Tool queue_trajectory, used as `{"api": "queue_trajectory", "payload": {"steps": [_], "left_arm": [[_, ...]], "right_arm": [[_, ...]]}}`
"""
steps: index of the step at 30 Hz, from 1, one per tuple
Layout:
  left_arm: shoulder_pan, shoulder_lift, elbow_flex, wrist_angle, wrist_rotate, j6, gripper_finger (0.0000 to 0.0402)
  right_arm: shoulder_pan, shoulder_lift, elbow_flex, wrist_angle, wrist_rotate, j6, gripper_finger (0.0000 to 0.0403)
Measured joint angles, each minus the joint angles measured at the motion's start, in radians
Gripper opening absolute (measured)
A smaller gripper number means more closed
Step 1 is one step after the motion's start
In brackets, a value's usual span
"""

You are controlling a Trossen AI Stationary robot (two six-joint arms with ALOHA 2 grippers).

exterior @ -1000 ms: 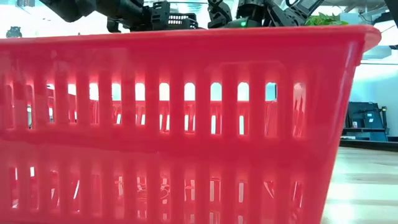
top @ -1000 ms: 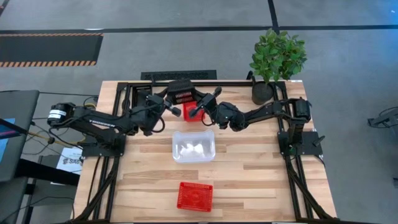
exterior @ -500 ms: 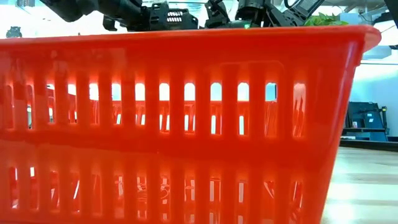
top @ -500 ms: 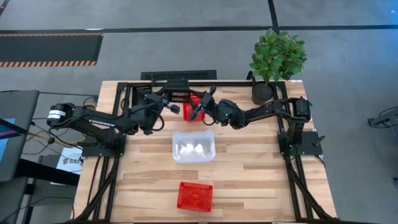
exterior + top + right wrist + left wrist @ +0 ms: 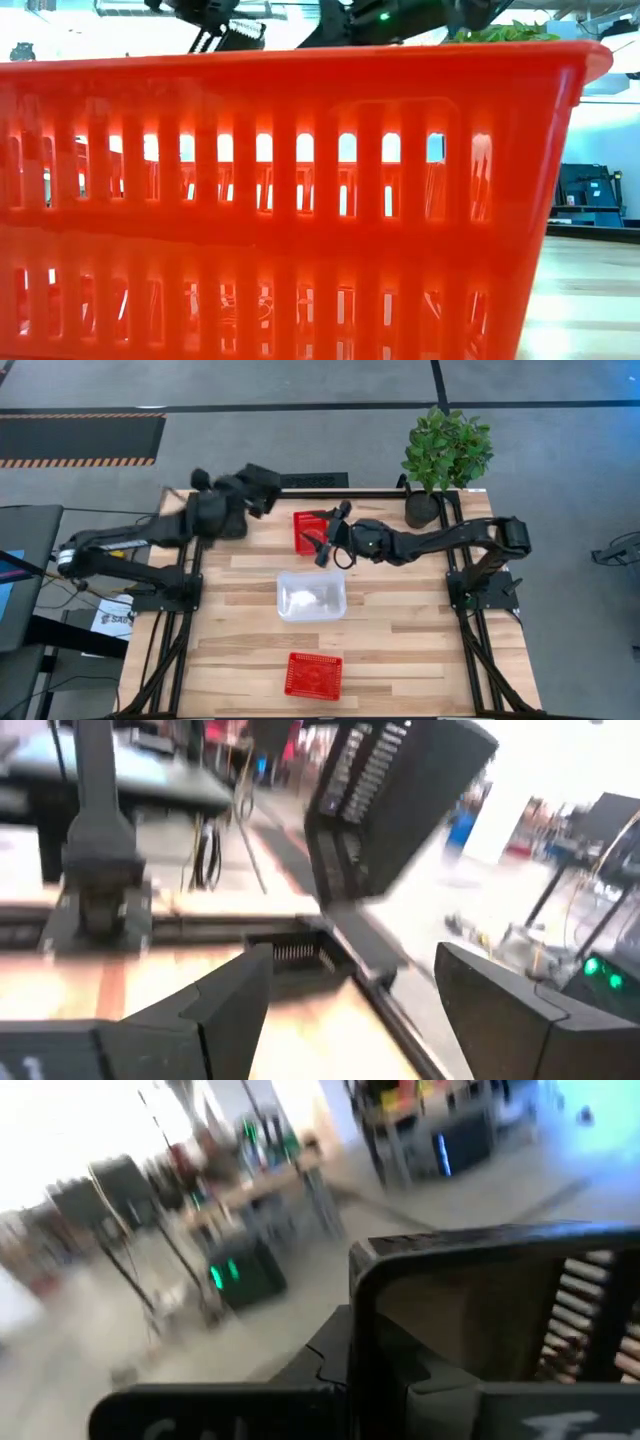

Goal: Stack baskets by color
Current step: Stack the bottom black bin on top of the top black bins

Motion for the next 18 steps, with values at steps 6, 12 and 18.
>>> {"api": "queue_trajectory", "payload": {"steps": [6, 12, 18], "left_arm": [[0.336, 0.006, 0.174, -0.507, 0.484, -0.346, 0.0001], [0.599, 0.061, 0.174, -0.666, 0.761, -0.455, 0.0], [0.756, 0.202, 0.174, -0.681, 0.82, -0.477, 0.0]], "right_arm": [[0.012, -0.096, 0.0, -0.302, 0.001, 0.067, 0.0301], [0.03, -0.14, -0.001, -0.469, 0.002, 0.118, 0.0301], [0.076, -0.141, -0.002, -0.531, 0.001, 0.125, 0.0301]]}}
